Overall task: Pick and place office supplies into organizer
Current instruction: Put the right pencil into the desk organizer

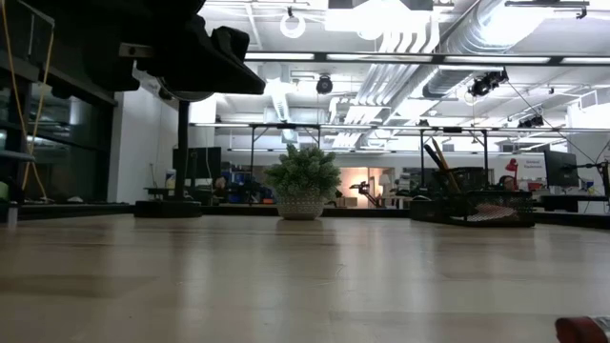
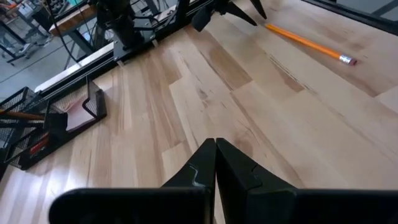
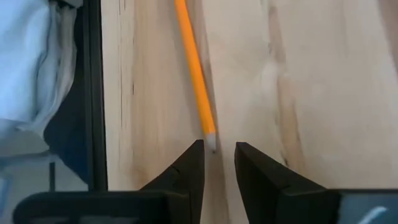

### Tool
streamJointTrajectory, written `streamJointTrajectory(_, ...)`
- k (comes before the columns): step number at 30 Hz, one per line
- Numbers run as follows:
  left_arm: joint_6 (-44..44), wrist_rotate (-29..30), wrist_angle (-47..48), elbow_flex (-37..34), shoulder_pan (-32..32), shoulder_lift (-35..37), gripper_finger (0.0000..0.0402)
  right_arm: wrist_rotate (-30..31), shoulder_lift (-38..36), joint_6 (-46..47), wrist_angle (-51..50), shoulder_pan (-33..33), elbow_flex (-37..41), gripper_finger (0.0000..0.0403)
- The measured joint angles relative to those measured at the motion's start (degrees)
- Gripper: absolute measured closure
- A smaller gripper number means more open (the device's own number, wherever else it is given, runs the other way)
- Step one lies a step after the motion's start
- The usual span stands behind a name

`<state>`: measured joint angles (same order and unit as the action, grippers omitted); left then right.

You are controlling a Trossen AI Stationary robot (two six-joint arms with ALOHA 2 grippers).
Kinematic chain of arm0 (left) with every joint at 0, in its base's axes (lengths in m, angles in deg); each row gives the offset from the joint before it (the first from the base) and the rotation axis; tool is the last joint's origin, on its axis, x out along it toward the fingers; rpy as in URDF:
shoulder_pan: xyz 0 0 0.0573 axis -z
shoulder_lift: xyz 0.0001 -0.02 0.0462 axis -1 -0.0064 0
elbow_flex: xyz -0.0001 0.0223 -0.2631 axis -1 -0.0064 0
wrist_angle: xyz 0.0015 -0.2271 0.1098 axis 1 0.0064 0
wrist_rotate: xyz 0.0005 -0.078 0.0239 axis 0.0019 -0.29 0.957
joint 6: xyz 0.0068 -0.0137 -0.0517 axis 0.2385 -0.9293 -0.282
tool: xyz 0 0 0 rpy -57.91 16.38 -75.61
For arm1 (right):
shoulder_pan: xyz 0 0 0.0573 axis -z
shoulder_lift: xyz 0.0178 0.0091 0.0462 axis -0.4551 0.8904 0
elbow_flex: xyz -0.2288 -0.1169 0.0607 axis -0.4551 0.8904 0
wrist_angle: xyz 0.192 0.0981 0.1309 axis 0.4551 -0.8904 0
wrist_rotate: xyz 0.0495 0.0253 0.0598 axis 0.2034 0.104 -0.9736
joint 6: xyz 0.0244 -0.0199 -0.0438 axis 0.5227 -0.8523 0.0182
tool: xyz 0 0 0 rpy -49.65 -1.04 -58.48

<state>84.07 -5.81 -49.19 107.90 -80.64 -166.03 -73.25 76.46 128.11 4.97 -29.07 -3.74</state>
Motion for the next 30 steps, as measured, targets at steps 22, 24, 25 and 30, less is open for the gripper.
streamJointTrajectory(22,-0.1,0.6,1.1,0.0,0.0,0.0,0.0401,10.2,3.7,2.0,1.9,-6.7,0.0,0.0325)
streamJointTrajectory(24,-0.1,0.6,1.1,0.0,0.0,0.0,0.0401,11.2,5.7,2.1,4.4,-7.2,-0.1,0.0325)
streamJointTrajectory(25,-0.1,0.6,1.1,0.0,0.0,0.0,0.0401,11.6,6.8,2.0,5.8,-7.4,-0.1,0.0325)
streamJointTrajectory(30,0.0,1.0,0.3,0.0,0.0,0.0,0.0401,16.5,9.7,1.2,9.3,-9.2,-0.2,0.0325)
